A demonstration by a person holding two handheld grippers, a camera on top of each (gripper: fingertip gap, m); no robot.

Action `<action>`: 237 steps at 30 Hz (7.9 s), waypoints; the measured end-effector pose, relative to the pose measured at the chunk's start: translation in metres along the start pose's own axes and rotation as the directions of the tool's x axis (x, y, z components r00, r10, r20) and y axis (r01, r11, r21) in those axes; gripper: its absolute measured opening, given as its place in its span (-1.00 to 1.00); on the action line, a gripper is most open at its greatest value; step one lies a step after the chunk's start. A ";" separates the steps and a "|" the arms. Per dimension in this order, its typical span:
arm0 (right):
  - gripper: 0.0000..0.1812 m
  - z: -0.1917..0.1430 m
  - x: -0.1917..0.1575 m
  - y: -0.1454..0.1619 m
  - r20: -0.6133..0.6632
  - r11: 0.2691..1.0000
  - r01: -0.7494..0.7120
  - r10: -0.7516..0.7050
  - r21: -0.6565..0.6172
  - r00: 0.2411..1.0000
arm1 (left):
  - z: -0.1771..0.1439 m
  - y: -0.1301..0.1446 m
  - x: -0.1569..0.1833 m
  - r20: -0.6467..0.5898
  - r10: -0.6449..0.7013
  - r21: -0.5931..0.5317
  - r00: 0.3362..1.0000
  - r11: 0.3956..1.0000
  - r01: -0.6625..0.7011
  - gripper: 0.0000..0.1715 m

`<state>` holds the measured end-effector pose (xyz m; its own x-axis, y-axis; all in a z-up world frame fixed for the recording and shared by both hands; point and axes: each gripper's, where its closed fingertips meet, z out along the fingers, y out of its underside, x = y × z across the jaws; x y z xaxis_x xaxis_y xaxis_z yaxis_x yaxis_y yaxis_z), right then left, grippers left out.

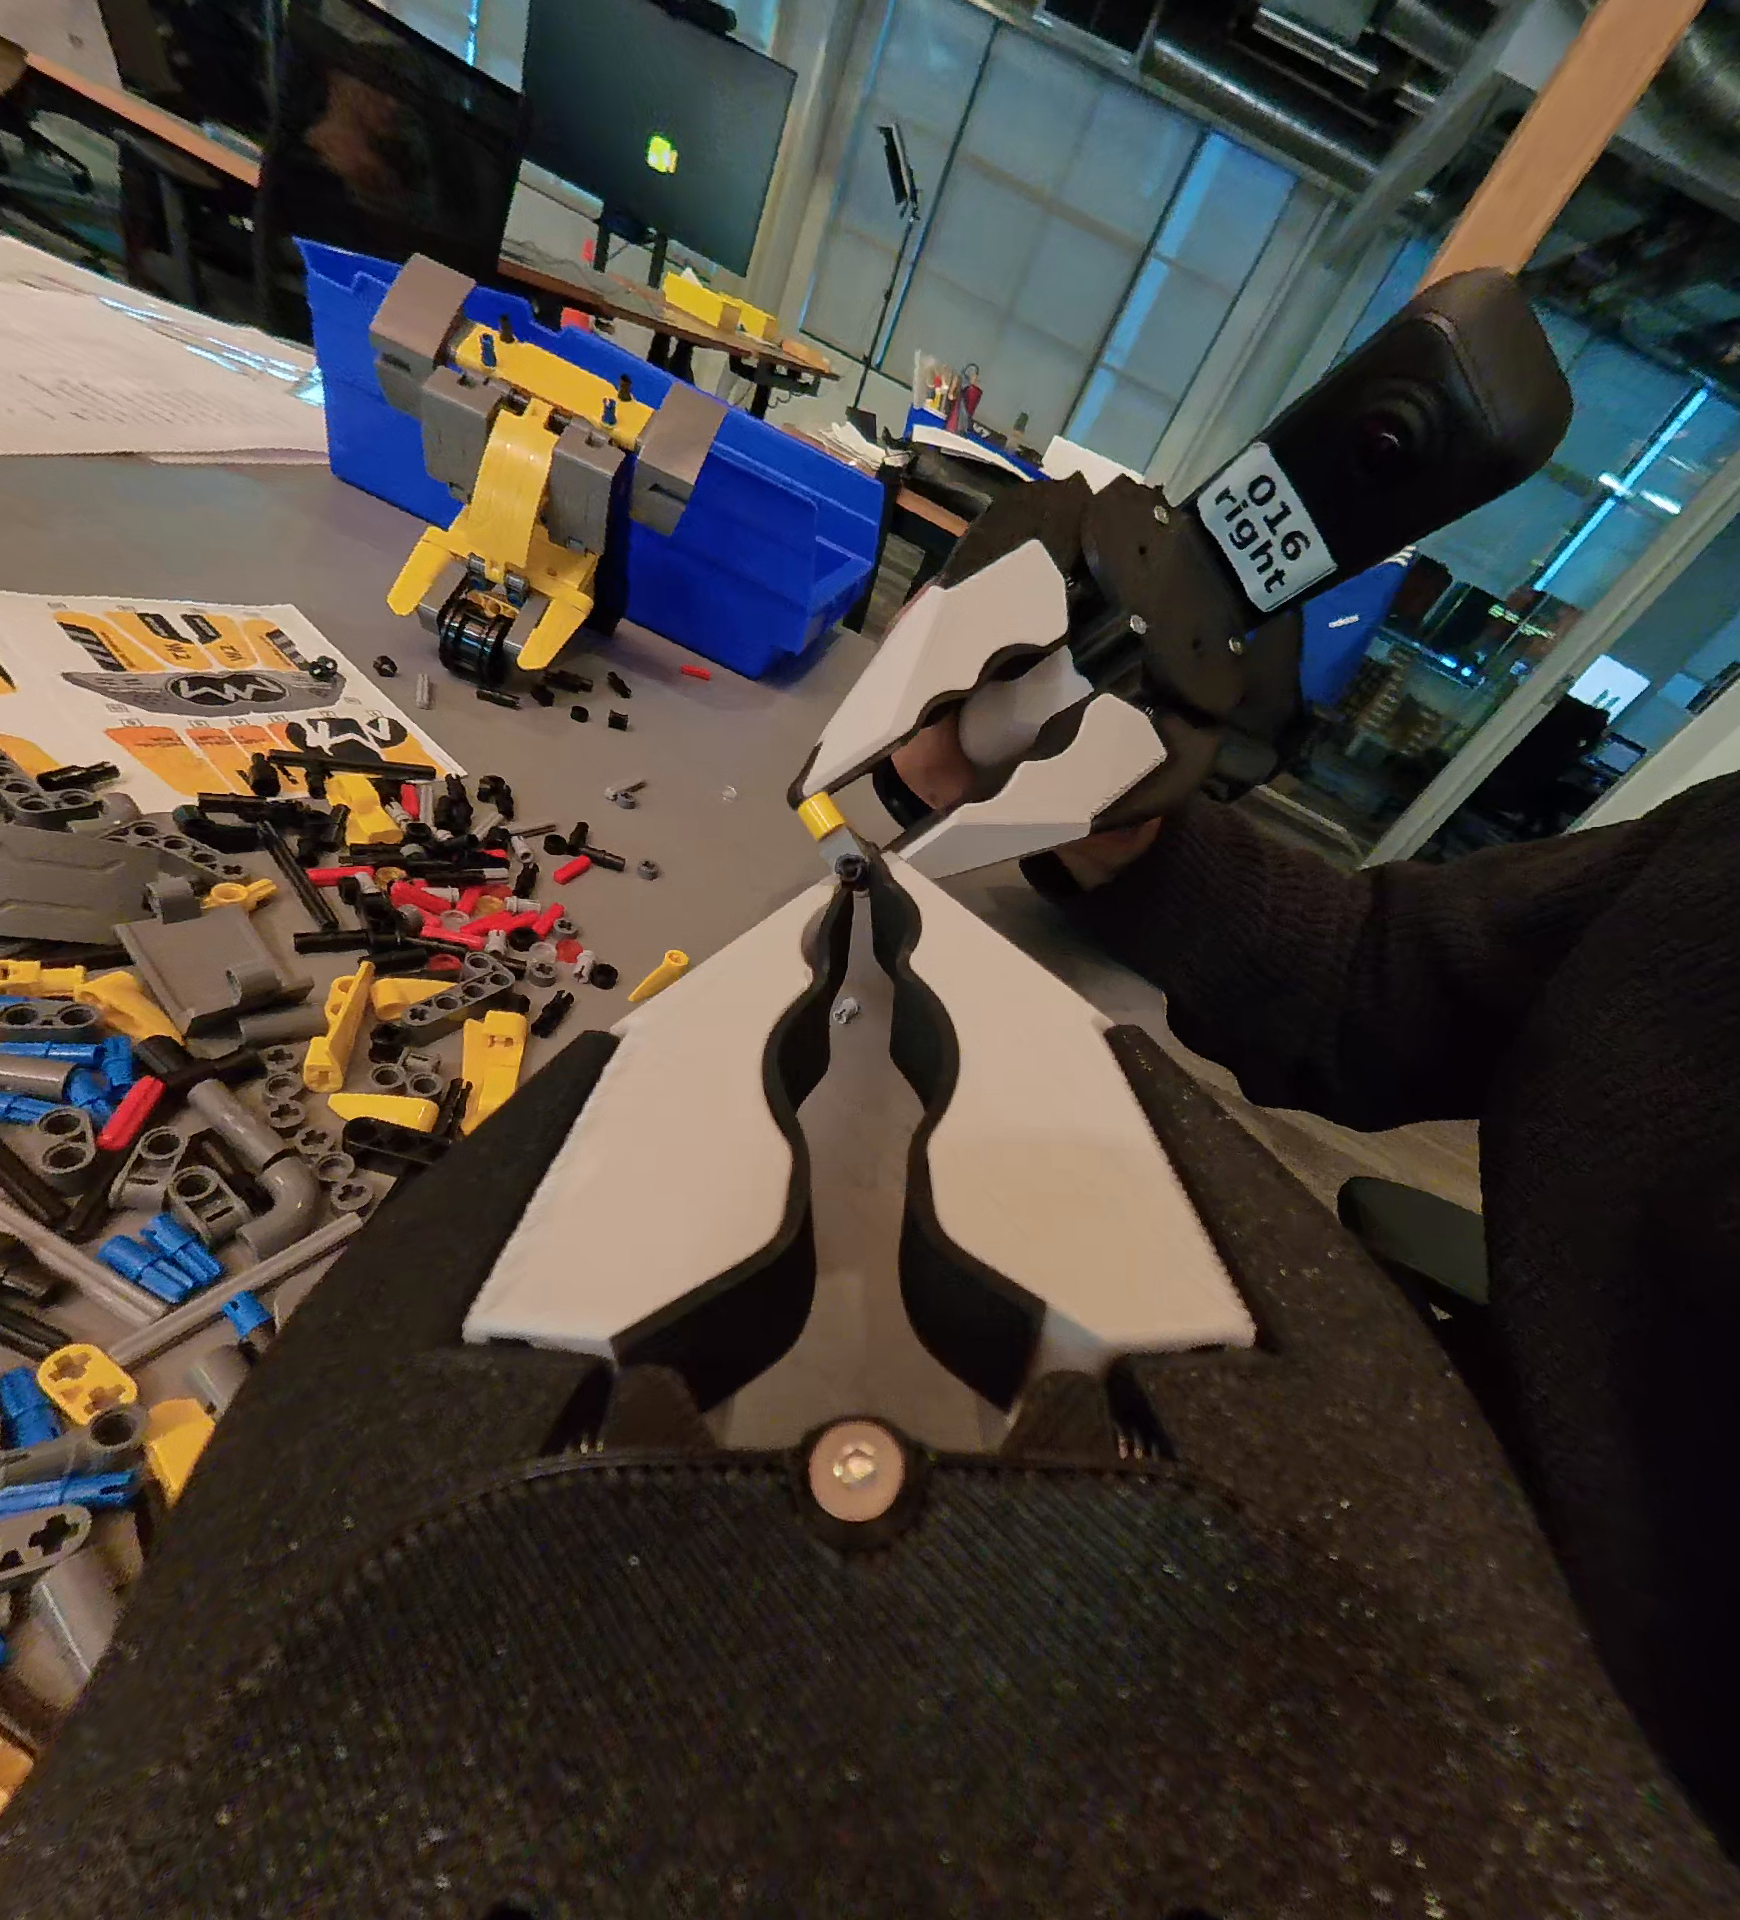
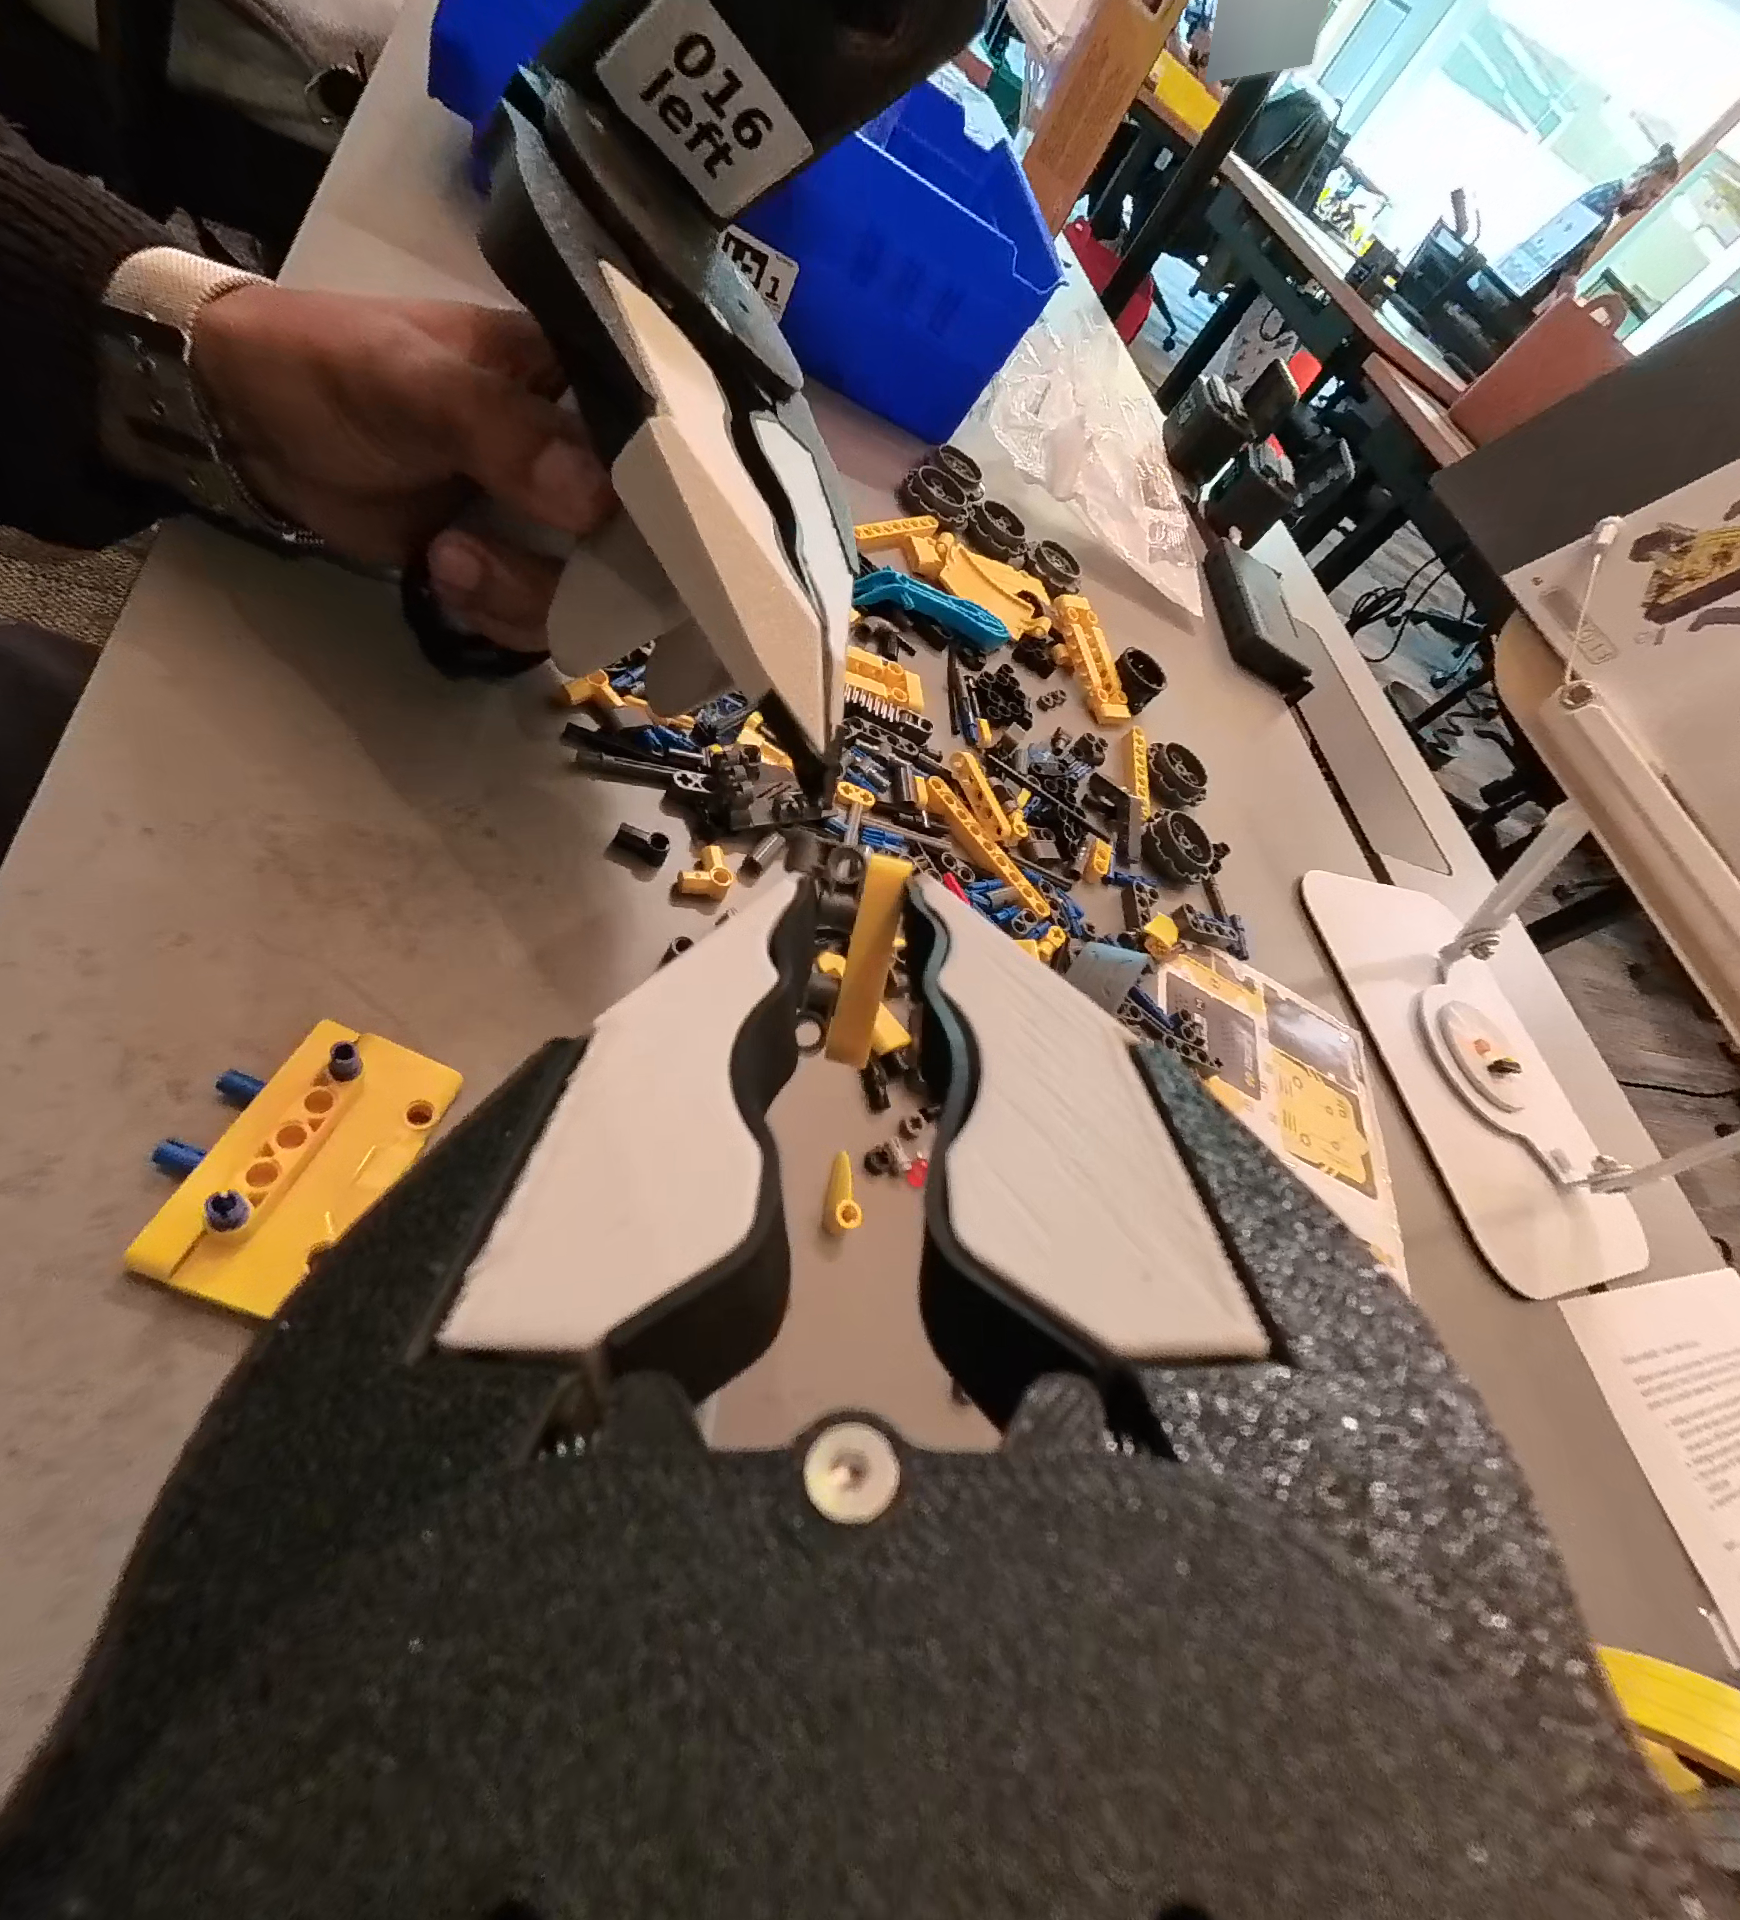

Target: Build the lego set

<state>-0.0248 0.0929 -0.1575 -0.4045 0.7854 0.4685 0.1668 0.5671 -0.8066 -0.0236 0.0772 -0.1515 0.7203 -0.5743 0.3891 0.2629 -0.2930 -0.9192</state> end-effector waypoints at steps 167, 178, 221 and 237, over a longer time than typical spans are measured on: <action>-0.82 -0.036 0.007 -0.059 -0.319 0.860 0.235 -0.090 0.452 0.944 | -0.008 -0.013 0.025 -0.347 -0.263 0.056 0.900 0.952 0.299 -0.99; -0.79 -0.018 -0.014 -0.047 -0.227 0.886 0.208 -0.120 0.415 0.966 | -0.006 -0.011 0.034 -0.389 -0.265 0.026 0.882 0.954 0.298 -0.99; -0.96 -0.021 -0.034 -0.049 0.016 0.888 0.066 -0.083 0.454 0.996 | -0.002 -0.003 0.054 -0.441 -0.211 -0.026 0.872 0.974 0.223 -0.93; -0.97 -0.020 -0.034 -0.048 -0.179 0.860 0.329 -0.280 0.390 0.943 | -0.002 -0.003 0.052 -0.444 -0.241 -0.038 0.863 0.967 0.251 -0.97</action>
<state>-0.0010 0.0442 -0.1274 -0.2677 0.6262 0.7323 -0.3408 0.6493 -0.6799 0.0114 0.0467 -0.1284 0.2732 -0.7644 0.5839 0.4107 -0.4562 -0.7894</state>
